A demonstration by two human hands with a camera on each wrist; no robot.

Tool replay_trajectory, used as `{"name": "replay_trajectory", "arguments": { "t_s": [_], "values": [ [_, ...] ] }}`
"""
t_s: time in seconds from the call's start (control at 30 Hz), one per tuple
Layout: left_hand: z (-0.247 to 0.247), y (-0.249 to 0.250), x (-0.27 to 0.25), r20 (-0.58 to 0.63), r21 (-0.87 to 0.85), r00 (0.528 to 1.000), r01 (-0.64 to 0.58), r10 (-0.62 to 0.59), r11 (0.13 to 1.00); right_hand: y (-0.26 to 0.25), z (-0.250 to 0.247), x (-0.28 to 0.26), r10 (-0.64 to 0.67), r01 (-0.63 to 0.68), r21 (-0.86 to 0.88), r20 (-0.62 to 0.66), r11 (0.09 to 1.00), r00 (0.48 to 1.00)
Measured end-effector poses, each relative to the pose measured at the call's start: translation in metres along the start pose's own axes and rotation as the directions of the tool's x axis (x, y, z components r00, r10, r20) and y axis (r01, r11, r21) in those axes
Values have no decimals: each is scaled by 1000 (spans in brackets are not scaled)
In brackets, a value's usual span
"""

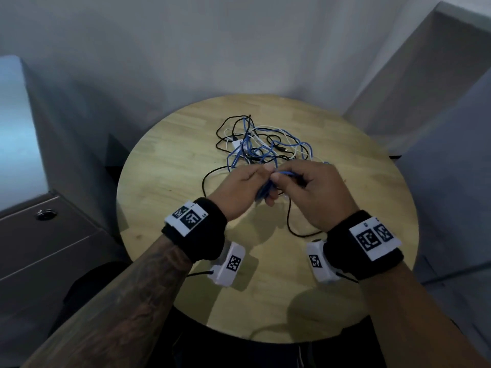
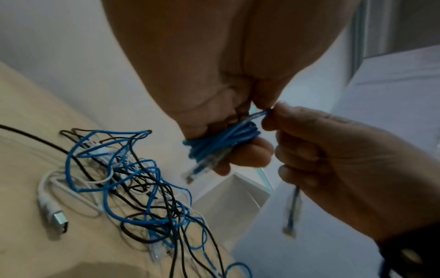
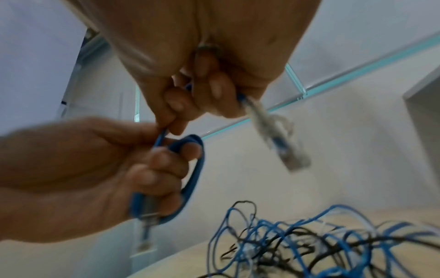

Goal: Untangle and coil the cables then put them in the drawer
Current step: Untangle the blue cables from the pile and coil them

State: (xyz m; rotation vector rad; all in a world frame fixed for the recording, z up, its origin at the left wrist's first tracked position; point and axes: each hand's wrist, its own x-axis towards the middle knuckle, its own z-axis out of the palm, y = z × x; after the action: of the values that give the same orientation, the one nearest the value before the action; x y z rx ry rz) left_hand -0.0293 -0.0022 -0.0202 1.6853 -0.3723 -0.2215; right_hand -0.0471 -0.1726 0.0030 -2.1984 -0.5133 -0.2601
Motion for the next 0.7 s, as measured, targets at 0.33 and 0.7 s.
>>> {"name": "replay_trajectory", "arguments": {
  "t_s": [0.33,0.7],
  "values": [
    [-8,4,-1,233,-591,969,209,-83,779,10,0,2,86,-96,226,56,969,995],
    [-2,13,-1,109,-472,992,104,-59,875,13,-12,1,118,-127,134,73,983,990]
  ]
}}
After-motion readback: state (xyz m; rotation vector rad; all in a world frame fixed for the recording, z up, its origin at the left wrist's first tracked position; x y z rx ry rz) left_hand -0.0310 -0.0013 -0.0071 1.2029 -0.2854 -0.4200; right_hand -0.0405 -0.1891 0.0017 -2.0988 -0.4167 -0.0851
